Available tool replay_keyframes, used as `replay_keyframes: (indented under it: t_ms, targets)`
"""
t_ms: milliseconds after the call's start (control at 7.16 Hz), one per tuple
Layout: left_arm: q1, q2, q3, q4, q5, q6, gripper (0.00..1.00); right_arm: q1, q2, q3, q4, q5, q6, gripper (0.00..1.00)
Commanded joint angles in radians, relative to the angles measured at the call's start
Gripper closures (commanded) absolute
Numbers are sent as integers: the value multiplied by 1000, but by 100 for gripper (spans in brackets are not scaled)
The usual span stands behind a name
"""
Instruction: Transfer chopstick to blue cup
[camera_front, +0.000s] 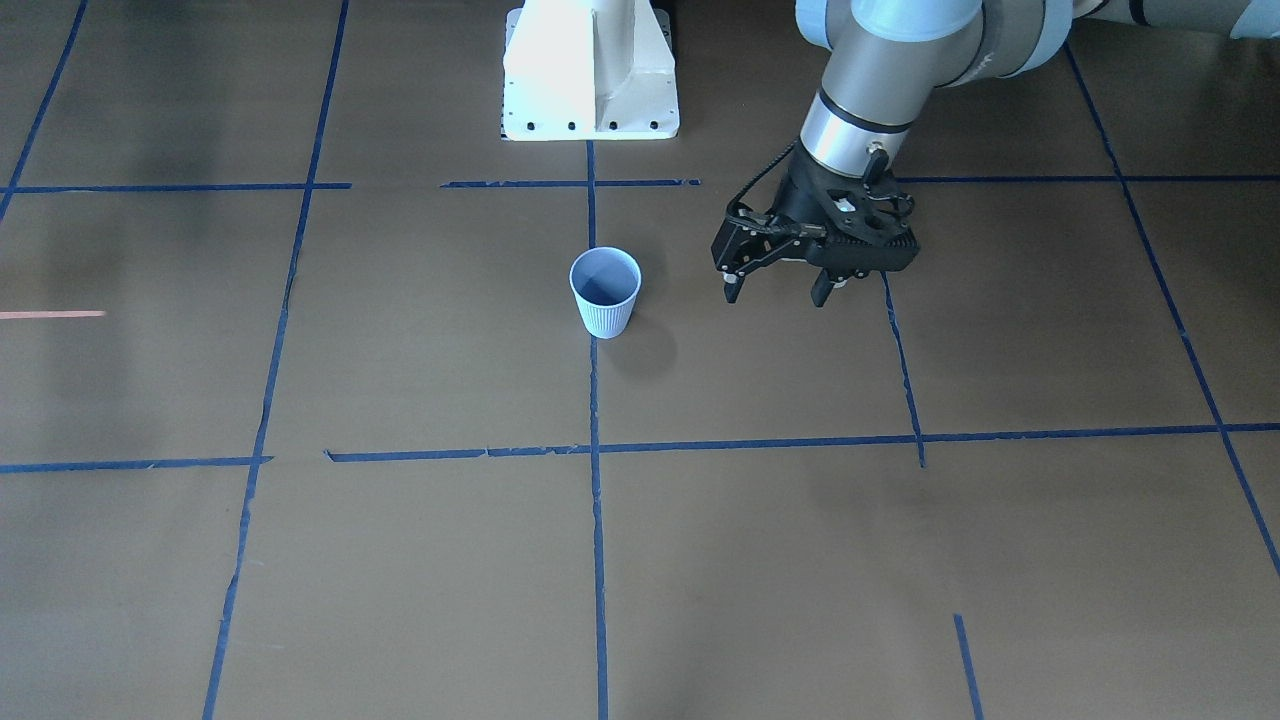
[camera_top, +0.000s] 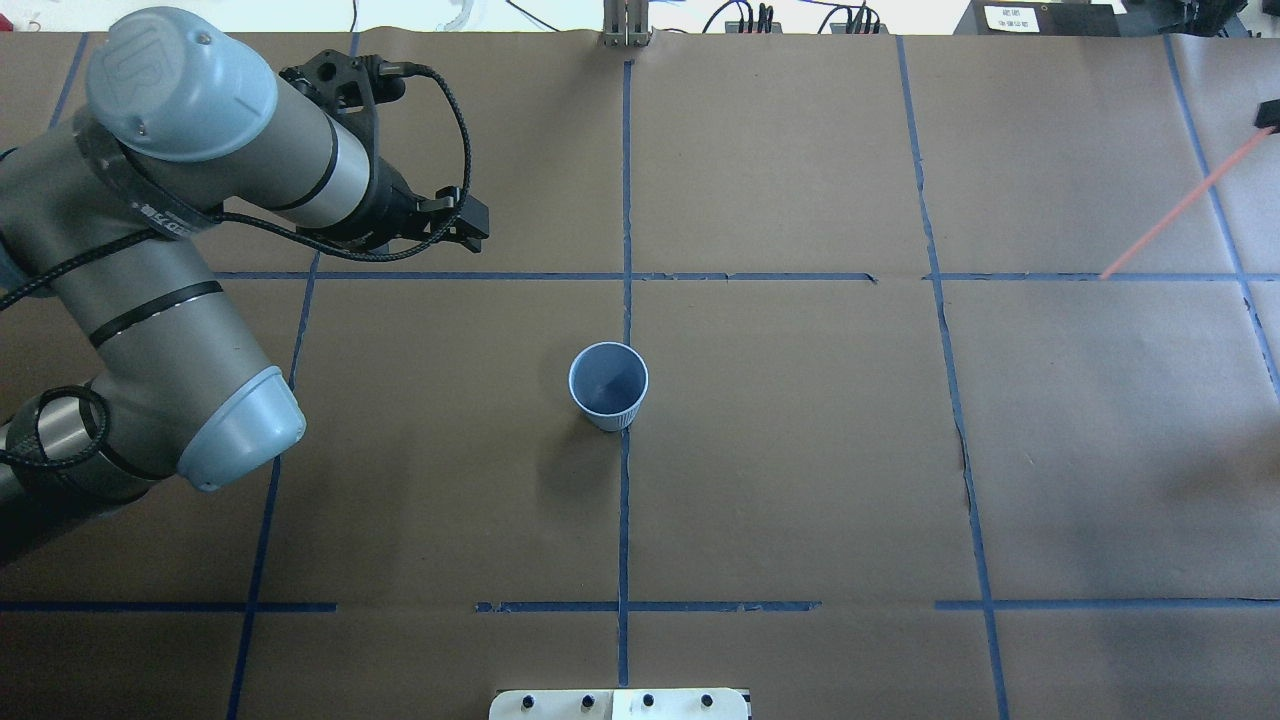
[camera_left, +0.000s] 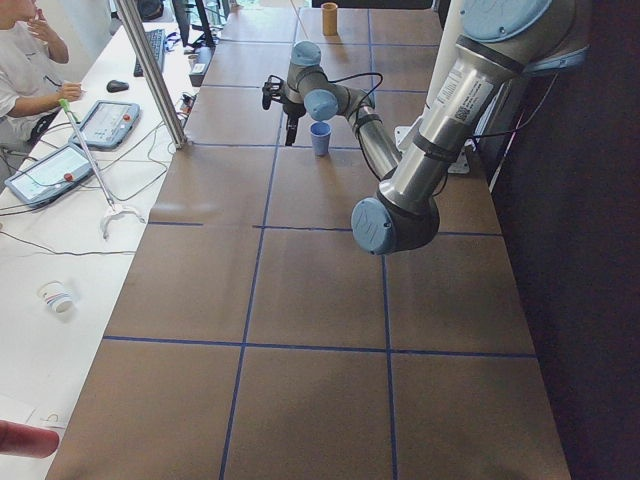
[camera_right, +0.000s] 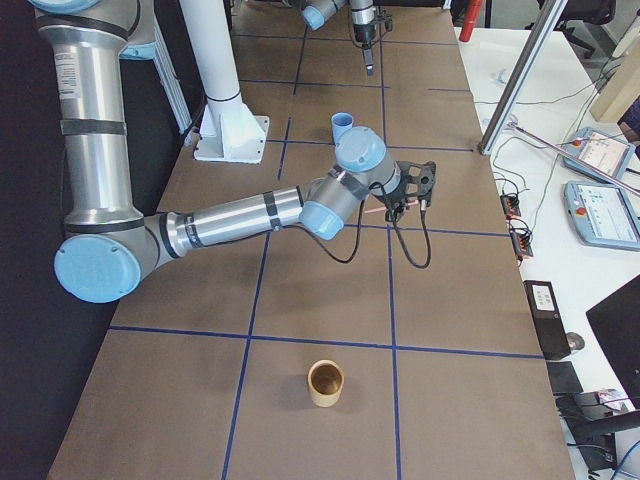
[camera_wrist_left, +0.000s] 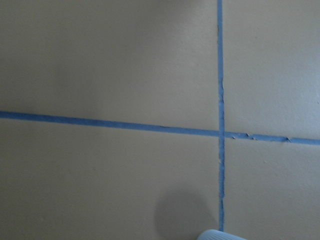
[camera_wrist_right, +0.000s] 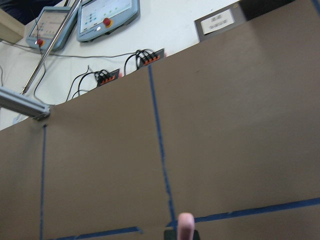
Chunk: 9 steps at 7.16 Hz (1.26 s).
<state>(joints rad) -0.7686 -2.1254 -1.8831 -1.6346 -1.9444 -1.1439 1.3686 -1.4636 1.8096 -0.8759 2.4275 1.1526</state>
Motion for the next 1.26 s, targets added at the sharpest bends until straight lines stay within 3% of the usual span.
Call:
replay_keyframes:
  t_ms: [0,279,559,838,1118]
  targets:
    - [-23,12,-2,-1,-1,16,0,-219,206,0,2,-57,281,97]
    - [-52,56,-1,1,-1,137,0,-453,331,2,-1,-318,486,97]
    - [-64,64,10,-1,-1,156,0,-598,377,19,-15,-506,580,97]
    - [-64,64,4,-1,-1,156,0,-623,379,20,-52,-531,578,98]
    - [-64,64,4,-1,-4,155,0,-672,400,22,-148,-617,562,98]
